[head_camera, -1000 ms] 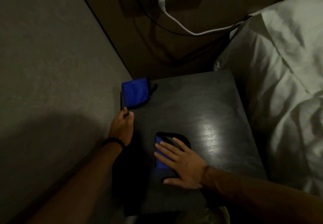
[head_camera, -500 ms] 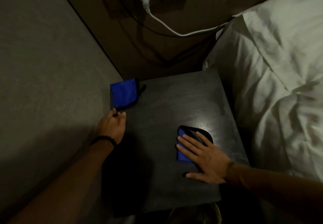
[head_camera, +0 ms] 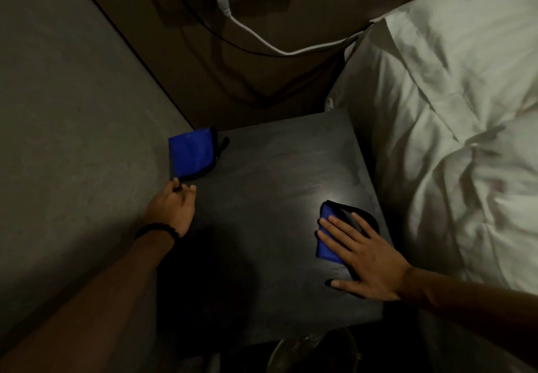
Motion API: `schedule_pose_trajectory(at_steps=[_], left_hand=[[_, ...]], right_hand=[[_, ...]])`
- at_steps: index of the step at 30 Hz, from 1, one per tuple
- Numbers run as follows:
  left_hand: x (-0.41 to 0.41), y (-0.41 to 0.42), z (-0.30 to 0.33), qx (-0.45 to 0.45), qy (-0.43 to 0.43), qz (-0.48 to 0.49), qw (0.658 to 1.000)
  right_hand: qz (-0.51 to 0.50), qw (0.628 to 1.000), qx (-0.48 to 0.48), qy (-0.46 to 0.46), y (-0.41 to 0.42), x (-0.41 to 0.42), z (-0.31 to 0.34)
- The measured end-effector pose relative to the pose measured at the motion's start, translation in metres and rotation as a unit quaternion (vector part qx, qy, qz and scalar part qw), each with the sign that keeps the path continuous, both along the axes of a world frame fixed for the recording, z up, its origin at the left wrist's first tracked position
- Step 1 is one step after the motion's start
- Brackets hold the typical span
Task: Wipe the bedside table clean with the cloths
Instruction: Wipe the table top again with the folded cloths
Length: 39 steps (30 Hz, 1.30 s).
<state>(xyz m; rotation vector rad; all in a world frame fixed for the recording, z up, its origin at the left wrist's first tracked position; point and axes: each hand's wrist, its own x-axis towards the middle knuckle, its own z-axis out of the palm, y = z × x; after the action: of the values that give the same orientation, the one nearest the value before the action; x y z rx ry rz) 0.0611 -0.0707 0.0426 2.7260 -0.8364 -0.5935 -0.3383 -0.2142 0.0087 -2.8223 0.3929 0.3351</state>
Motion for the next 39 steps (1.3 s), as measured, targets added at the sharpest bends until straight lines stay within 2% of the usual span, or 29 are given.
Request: schedule_pose_trajectory(at_steps=[9, 17, 26, 31, 39], left_hand=[[0.002, -0.001, -0.010, 0.000, 0.016, 0.018, 1.000], [0.003, 0.000, -0.011, -0.014, 0.057, 0.044, 0.997], [-0.001, 0.000, -0.008, 0.015, 0.056, 0.006, 0.998], [-0.003, -0.003, -0.003, 0.029, 0.056, -0.003, 0.998], [-0.004, -0.004, -0.002, 0.034, 0.063, 0.009, 0.997]], right_hand=[[-0.036, 0.999, -0.005, 0.015, 0.013, -0.047, 0.007], [0.003, 0.999, 0.029, 0.028, 0.057, -0.073, 0.010], [0.079, 0.995, 0.044, 0.041, 0.078, -0.054, 0.014], [0.116, 0.993, 0.009, 0.022, 0.091, -0.034, 0.019], [0.153, 0.984, -0.062, 0.064, 0.125, 0.025, 0.025]])
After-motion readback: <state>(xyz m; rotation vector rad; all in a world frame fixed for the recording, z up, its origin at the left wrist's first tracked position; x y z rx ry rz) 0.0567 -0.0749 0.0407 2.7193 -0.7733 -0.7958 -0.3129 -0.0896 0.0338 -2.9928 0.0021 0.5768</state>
